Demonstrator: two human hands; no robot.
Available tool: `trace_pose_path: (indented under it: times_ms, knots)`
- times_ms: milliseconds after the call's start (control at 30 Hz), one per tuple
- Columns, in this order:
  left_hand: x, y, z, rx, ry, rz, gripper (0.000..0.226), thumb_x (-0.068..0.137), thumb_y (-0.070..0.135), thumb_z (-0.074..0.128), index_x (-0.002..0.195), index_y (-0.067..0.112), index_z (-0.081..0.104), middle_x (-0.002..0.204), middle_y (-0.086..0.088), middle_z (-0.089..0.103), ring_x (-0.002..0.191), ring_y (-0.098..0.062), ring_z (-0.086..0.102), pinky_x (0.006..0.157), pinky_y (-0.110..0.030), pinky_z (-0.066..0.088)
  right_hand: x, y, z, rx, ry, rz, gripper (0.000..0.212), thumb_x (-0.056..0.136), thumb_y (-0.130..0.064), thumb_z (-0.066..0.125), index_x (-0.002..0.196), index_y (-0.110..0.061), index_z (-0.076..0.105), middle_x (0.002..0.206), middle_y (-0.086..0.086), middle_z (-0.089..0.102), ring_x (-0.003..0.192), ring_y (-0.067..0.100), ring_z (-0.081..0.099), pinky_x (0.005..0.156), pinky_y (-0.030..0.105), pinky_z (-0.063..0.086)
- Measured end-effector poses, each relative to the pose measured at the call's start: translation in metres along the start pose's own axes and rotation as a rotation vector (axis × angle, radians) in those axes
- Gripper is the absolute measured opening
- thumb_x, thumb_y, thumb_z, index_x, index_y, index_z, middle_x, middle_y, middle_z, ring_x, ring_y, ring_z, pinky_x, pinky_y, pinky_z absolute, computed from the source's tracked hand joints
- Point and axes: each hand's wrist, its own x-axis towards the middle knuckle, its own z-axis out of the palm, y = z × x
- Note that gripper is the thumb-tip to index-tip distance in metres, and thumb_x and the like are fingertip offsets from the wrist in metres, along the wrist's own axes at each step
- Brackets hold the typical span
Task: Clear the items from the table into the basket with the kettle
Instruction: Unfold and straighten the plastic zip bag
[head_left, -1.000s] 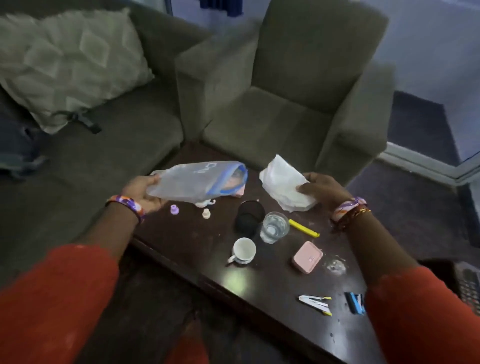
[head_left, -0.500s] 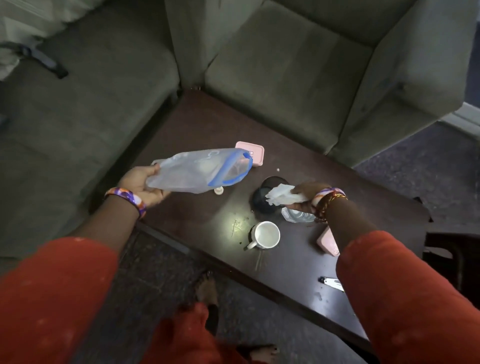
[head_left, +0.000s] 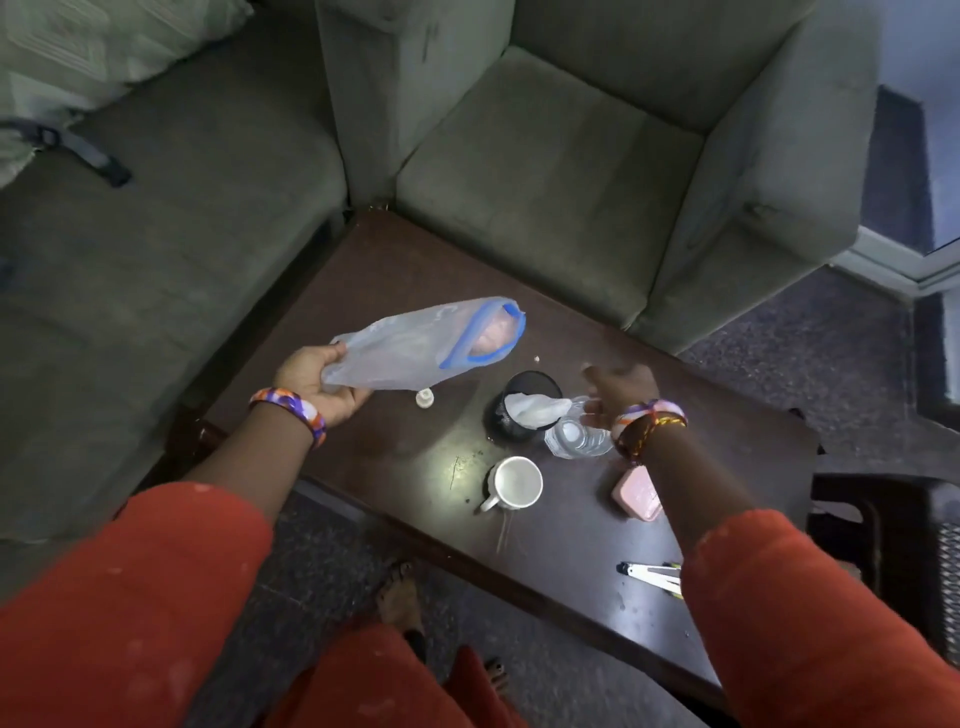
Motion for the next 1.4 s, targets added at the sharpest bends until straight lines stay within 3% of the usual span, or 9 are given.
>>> trace_pose_path:
  times_ms: [200,500,633,767,933,1033,1100,1200,1400]
  knots:
    - [-0.044,-0.032,0.055,-0.063,-0.160,0.091,0.022,0.097,0.013,0.037,0.092,0.013,0.058,0.058,-0.005,0.073,0.054,-0.020,0.070,0.043,-0.030,0.057,-0.088,-0.028,0.001,0.295,-0.542,-0.205,0.044,0.078,-0.054,0.060,0.117,-0.036,0.054,0.114,0.004,0.059,0.097,0.030,0.060,0.078,0.050,0.055]
    - [-0.115,-0.054,0.084,0.214,-0.387,0.312,0.034,0.090,-0.009,0.041,0.071,0.019,0.045,0.057,0.002,0.073,0.056,-0.010,0.072,0.052,-0.026,0.060,-0.144,-0.063,-0.109,0.298,-0.066,-0.618,0.005,0.081,0.005,0.062,0.078,0.005,0.059,0.058,0.008,0.063,0.047,0.015,0.063,0.039,0.021,0.054]
    - [-0.153,-0.058,0.092,0.489,-0.333,0.487,0.025,0.083,0.001,0.059,0.101,0.017,0.051,0.103,-0.007,0.063,0.108,-0.022,0.058,0.085,-0.032,0.048,-0.172,-0.076,-0.172,-0.028,-0.071,-0.828,0.012,0.080,-0.007,0.068,0.087,0.002,0.066,0.074,0.009,0.061,0.067,0.021,0.063,0.059,0.025,0.059]
    - [-0.215,-0.055,0.132,0.801,-0.554,0.746,0.142,0.017,0.054,0.087,0.142,0.021,0.028,0.144,0.003,0.034,0.136,-0.012,0.027,0.109,-0.032,0.020,-0.218,-0.088,-0.200,-0.449,-0.140,-0.956,0.002,0.078,-0.016,0.071,0.079,-0.013,0.071,0.054,-0.009,0.066,0.056,0.008,0.058,0.047,0.011,0.047]
    - [-0.268,-0.068,0.171,1.204,-0.745,0.783,0.023,0.076,0.009,0.070,0.098,0.010,0.065,0.081,0.007,0.075,0.073,-0.002,0.070,0.071,-0.020,0.058,-0.245,-0.091,-0.220,-0.143,-0.064,-1.063,0.010,0.079,-0.013,0.070,0.080,-0.020,0.063,0.060,-0.003,0.063,0.040,0.000,0.056,0.042,0.017,0.050]
    - [-0.270,-0.082,0.177,0.922,-0.700,0.821,0.041,0.078,0.001,0.065,0.118,0.005,0.058,0.095,-0.001,0.068,0.079,-0.011,0.068,0.074,-0.030,0.058,-0.236,-0.078,-0.235,0.450,-0.126,-0.925,0.047,0.079,-0.024,0.071,0.118,-0.021,0.046,0.089,0.004,0.061,0.053,0.004,0.062,0.042,0.017,0.049]
    - [-0.272,-0.092,0.179,0.825,-0.708,0.816,0.048,0.077,0.001,0.065,0.124,0.001,0.053,0.102,-0.007,0.065,0.091,-0.021,0.064,0.077,-0.037,0.056,-0.226,-0.060,-0.234,0.305,-0.282,-0.789,0.065,0.071,-0.036,0.076,0.125,-0.013,0.048,0.099,0.011,0.063,0.070,0.017,0.065,0.052,0.025,0.054]
    - [-0.278,-0.100,0.184,0.752,-0.778,0.798,0.037,0.083,0.000,0.058,0.120,-0.001,0.055,0.102,-0.009,0.065,0.094,-0.024,0.063,0.078,-0.037,0.055,-0.218,-0.042,-0.225,0.289,-0.327,-0.766,0.019,0.085,-0.019,0.063,0.101,-0.009,0.063,0.068,0.004,0.069,0.053,0.015,0.063,0.048,0.022,0.054]
    - [-0.274,-0.113,0.181,0.832,-0.801,0.648,0.022,0.081,-0.010,0.057,0.097,0.003,0.066,0.078,-0.003,0.075,0.078,-0.020,0.070,0.072,-0.033,0.059,-0.217,-0.033,-0.225,0.373,-0.477,-0.694,0.026,0.084,-0.021,0.063,0.109,-0.012,0.061,0.089,0.006,0.073,0.071,0.019,0.073,0.058,0.035,0.060]
